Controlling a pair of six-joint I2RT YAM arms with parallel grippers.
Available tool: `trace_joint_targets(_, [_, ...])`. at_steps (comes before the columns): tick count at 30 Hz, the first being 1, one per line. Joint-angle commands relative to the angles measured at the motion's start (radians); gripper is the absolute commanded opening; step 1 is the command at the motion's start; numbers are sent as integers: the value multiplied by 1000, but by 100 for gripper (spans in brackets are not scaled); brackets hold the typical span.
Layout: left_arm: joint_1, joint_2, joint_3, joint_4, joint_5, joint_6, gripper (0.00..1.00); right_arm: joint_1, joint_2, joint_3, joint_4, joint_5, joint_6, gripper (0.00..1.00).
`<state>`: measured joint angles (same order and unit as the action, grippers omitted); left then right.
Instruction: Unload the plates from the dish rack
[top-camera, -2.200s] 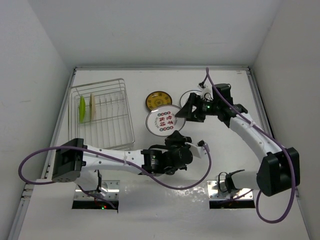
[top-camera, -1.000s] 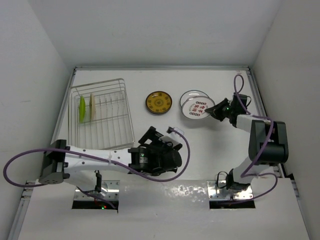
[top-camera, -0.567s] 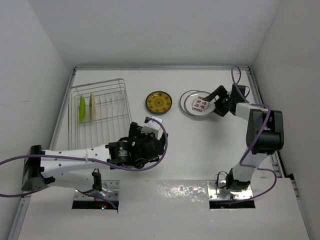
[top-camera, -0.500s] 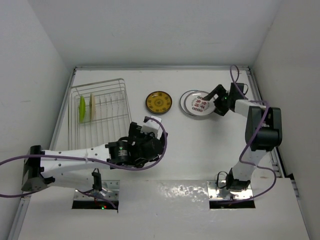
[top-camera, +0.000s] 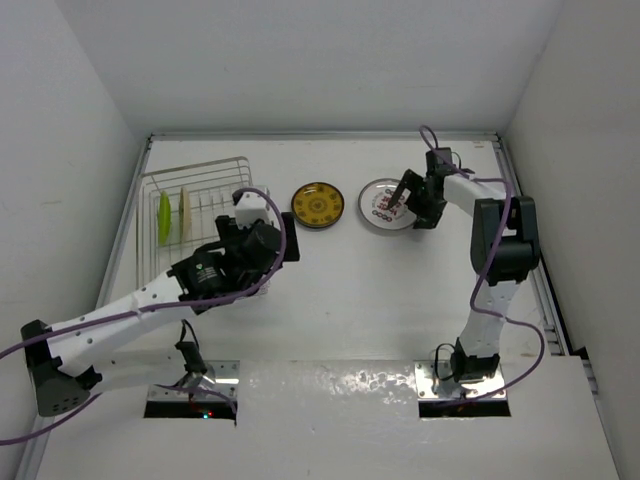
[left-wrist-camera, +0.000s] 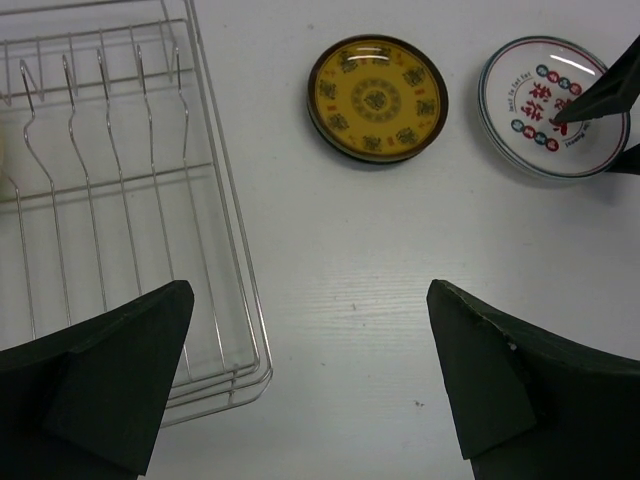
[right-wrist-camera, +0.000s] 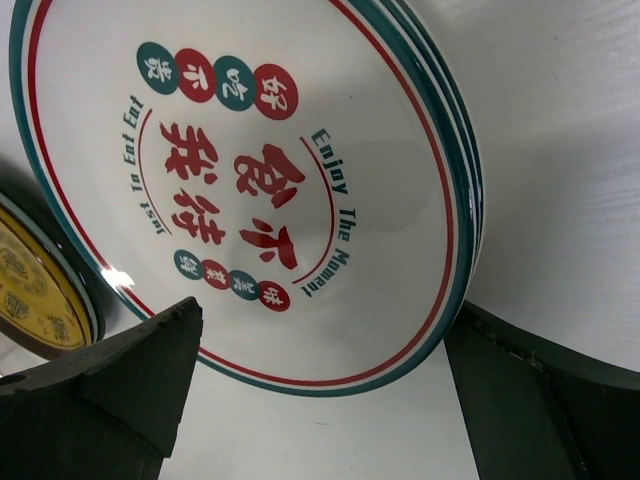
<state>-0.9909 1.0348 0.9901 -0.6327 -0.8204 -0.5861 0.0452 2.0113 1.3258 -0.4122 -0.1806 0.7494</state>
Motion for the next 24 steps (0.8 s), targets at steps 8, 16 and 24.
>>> trace_joint_targets(8, [357,-10,111,8,185,46,100,16,-230,-95,-45,260,-59,99])
trace_joint_targets(16, [897,192,291,60,619,203,94,64,-727,-457,177,99,-93,99])
trace_joint_targets(24, [1041,573,524,-30,692,267,42,107,-905,-721,256,-105,-107,99])
